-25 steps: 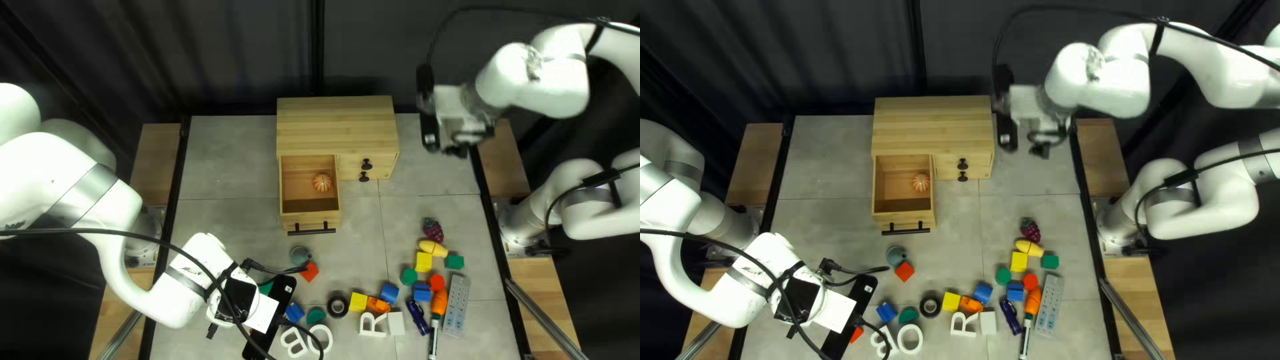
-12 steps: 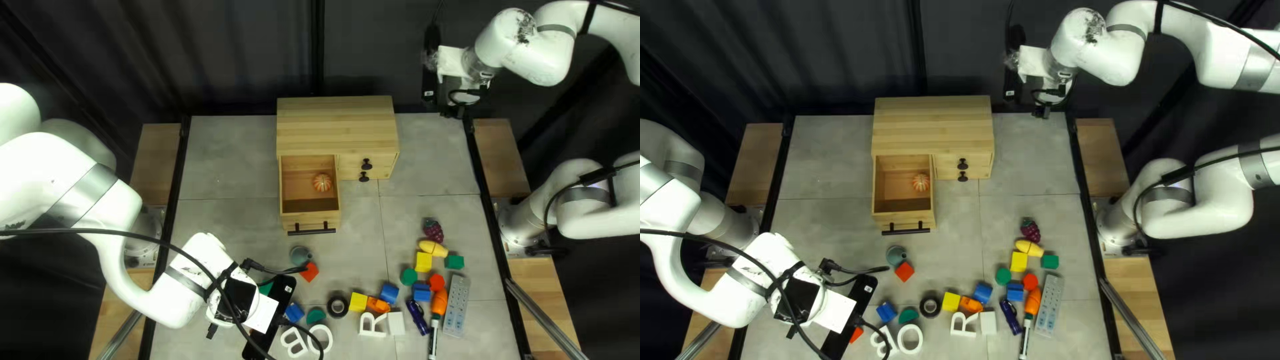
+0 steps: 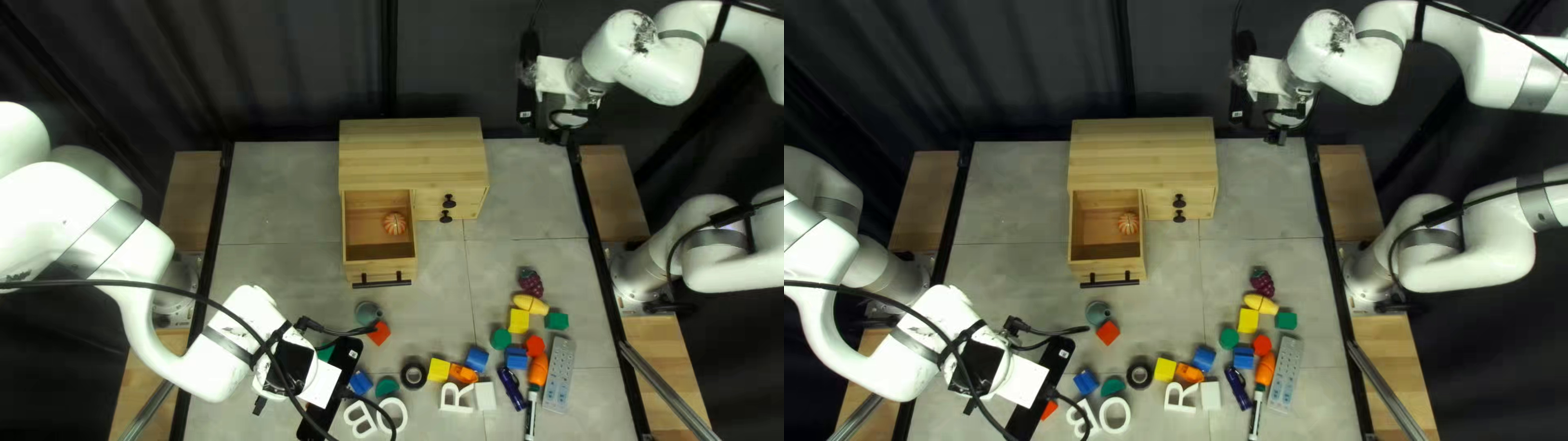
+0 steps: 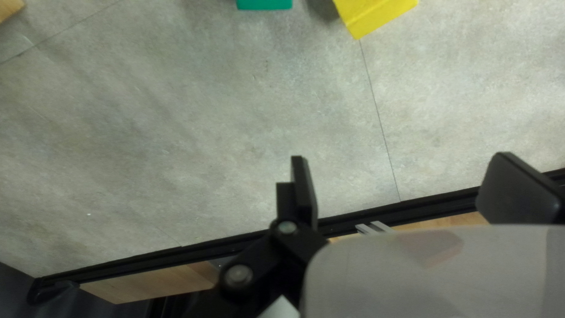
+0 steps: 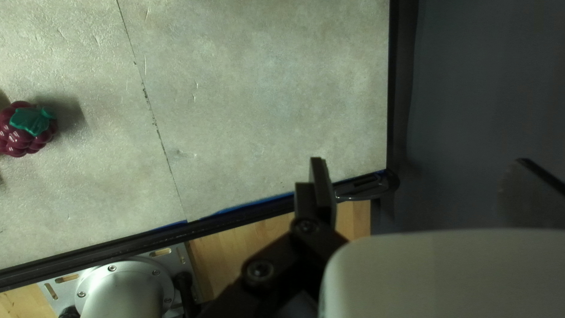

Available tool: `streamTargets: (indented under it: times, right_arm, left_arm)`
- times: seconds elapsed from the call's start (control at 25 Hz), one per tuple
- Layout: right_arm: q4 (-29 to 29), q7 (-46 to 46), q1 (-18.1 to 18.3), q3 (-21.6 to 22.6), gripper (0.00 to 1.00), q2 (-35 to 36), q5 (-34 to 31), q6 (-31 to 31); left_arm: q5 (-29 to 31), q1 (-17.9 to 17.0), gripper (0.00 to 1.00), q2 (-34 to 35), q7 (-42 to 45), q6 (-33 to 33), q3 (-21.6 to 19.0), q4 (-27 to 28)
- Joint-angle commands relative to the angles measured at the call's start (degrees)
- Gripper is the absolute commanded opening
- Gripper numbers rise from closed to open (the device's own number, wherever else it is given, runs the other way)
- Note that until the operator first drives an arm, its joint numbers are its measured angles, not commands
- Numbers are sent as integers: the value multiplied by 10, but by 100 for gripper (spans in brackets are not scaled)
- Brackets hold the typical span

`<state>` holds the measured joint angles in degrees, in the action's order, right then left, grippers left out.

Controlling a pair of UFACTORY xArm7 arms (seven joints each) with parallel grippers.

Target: Open drawers and place objects into drawer and close

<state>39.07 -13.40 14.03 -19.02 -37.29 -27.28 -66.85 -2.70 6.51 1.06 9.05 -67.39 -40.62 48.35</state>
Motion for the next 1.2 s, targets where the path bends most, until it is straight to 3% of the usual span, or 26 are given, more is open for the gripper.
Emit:
streamTargets:
  times: [0.04,0.52,0.64,0.92,1.2]
  right_arm:
    - [0,0,0,0,100,0,0,0]
    - [0,0,0,0,100,0,0,0]
    - [0,0,0,0,100,0,0,0]
    - [0,0,0,0,100,0,0,0]
    - [0,0,0,0,100,0,0,0]
  left_arm:
    - [0,0,100,0,0,0,0,0]
    - [-5,1,100,-1,-5,-13,2,12]
    - [21,-3,100,-14,-18,-26,-4,49]
    - [102,-23,100,-60,12,28,-14,90]
    - [183,-46,100,-82,36,108,-17,68]
